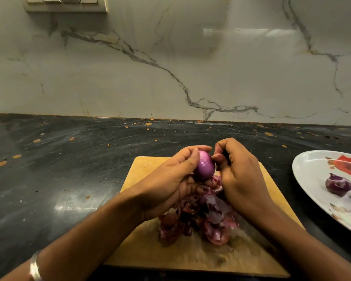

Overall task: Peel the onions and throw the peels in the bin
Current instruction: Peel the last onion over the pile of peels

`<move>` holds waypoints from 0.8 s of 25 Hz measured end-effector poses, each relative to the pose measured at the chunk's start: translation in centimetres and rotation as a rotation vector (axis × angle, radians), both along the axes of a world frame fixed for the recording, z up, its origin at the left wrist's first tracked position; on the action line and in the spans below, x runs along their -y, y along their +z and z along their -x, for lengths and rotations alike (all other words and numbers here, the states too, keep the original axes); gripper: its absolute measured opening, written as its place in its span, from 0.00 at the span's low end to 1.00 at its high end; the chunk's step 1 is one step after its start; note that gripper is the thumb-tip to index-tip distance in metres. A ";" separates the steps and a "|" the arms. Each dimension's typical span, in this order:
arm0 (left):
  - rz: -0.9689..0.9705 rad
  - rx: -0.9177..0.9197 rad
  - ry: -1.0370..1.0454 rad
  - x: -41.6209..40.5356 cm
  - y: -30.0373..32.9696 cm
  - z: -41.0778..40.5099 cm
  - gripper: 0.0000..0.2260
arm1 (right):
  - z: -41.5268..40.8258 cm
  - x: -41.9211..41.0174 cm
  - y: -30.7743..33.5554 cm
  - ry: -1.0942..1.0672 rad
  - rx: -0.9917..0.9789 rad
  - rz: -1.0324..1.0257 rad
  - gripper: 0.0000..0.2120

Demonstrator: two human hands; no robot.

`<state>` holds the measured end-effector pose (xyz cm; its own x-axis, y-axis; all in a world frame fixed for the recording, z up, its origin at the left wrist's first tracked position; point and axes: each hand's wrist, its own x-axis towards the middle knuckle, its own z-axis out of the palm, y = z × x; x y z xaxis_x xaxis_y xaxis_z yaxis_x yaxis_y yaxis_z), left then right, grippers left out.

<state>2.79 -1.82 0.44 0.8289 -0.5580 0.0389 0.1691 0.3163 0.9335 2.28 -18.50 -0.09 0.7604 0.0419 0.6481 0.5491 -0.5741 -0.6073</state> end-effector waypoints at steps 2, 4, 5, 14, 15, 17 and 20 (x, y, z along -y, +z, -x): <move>-0.055 0.065 0.025 0.0 -0.2 0.0 0.21 | -0.2 0.1 -0.2 0.004 -0.041 -0.025 0.14; -0.057 0.080 0.046 0.2 -0.1 0.1 0.19 | -0.3 0.1 -0.2 0.011 -0.038 -0.012 0.14; -0.045 0.082 0.047 0.3 0.0 0.1 0.17 | -0.2 -0.1 -0.2 0.011 -0.019 0.004 0.13; -0.281 -0.134 -0.040 0.4 0.6 0.6 0.31 | 0.8 -1.2 0.1 -0.045 0.220 0.136 0.12; -0.325 -0.131 -0.037 0.2 0.6 0.4 0.32 | 0.9 -1.2 0.1 -0.031 0.203 0.114 0.10; -0.367 -0.099 -0.013 -0.1 0.7 0.3 0.33 | 0.8 -1.2 -0.1 -0.007 0.161 0.059 0.07; -0.327 -0.052 0.091 0.4 0.6 0.5 0.30 | 0.5 -0.8 -0.2 -0.031 0.126 0.051 0.10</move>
<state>2.32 -2.19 1.08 0.8719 -0.4579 -0.1735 0.2039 0.0175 0.9788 1.79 -17.67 -0.34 0.6748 0.0548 0.7360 0.6004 -0.6207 -0.5042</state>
